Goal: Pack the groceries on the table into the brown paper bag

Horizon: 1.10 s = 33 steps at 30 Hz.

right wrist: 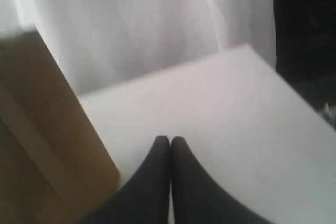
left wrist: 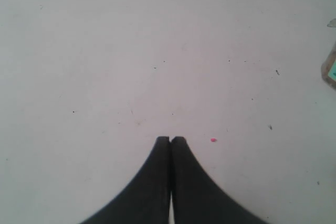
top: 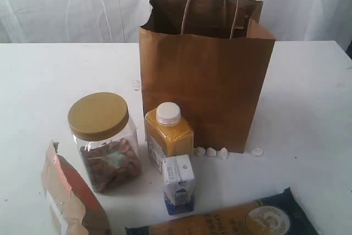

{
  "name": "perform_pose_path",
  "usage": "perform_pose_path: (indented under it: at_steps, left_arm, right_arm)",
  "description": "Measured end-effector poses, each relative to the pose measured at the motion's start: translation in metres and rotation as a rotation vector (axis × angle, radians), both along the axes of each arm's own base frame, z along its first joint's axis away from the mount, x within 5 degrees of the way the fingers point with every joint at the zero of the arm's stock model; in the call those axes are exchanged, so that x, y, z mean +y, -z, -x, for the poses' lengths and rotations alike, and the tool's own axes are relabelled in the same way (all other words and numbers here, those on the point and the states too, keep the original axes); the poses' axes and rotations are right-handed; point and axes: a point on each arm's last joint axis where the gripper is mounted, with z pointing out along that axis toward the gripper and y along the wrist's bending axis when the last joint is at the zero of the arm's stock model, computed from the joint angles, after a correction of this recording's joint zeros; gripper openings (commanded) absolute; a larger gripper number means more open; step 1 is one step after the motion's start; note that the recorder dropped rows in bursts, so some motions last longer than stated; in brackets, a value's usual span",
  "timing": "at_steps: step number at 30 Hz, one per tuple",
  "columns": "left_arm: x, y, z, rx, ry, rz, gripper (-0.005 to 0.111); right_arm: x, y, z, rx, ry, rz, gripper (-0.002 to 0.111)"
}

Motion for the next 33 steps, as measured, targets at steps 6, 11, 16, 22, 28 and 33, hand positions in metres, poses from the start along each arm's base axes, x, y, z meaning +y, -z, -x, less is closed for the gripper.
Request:
perform_pose_path:
  at_steps: [6,11,16,22,28,33]
  left_arm:
    - [0.0,0.0,0.0,0.0,0.0,0.0,0.0]
    - [0.0,0.0,0.0,0.004,0.0,0.0,0.0]
    - [0.0,0.0,0.0,0.002,0.0,0.0,0.0]
    - [0.0,0.0,0.0,0.002,0.0,0.0,0.0]
    - [0.0,0.0,0.0,0.002,0.0,0.0,0.0]
    - [0.0,0.0,0.0,0.0,0.0,-0.003,0.0]
  right_arm:
    - [-0.015,-0.02,0.056,-0.326,0.044,-0.075,0.0]
    - [-0.019,-0.011,0.053,-0.262,0.098,-0.076,0.0]
    - [-0.024,0.011,0.046,-0.118,0.187,-0.132,0.0]
    - [-0.024,0.016,0.046,-0.089,0.197,-0.22,0.0]
    - [-0.027,0.02,0.048,-0.041,0.222,-0.134,0.0]
    - [-0.024,0.023,0.052,-0.08,0.218,0.115,0.0]
